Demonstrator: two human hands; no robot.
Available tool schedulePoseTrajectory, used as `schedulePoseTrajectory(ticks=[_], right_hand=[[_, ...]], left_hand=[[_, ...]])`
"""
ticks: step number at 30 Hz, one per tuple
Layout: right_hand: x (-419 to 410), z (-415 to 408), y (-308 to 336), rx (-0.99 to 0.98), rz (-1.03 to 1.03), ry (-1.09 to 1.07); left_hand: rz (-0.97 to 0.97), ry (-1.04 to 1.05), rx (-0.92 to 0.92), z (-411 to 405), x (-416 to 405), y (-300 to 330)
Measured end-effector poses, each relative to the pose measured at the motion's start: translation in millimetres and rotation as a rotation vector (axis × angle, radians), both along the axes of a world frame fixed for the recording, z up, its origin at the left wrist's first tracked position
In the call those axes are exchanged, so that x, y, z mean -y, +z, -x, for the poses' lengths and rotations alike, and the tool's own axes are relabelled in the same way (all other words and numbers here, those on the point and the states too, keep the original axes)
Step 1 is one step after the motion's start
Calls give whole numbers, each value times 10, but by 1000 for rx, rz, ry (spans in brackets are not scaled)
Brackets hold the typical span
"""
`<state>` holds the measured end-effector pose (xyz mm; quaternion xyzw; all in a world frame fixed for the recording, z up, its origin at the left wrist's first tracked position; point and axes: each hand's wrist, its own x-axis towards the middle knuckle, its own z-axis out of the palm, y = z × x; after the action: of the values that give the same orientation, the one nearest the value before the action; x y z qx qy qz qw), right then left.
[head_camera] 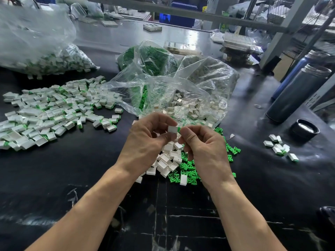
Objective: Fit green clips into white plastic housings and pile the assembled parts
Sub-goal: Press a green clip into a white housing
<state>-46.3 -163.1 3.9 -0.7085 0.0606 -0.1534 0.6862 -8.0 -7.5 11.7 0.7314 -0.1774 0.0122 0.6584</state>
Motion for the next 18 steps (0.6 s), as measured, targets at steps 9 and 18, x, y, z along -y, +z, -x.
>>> schedulePoseTrajectory(ticks=[9, 18], right_hand=[[40, -7, -14, -44, 17, 55], [-21, 27, 7, 81, 126, 26]], left_hand=[[30, -39, -12, 16, -6, 0], [99, -4, -48, 4, -7, 0]])
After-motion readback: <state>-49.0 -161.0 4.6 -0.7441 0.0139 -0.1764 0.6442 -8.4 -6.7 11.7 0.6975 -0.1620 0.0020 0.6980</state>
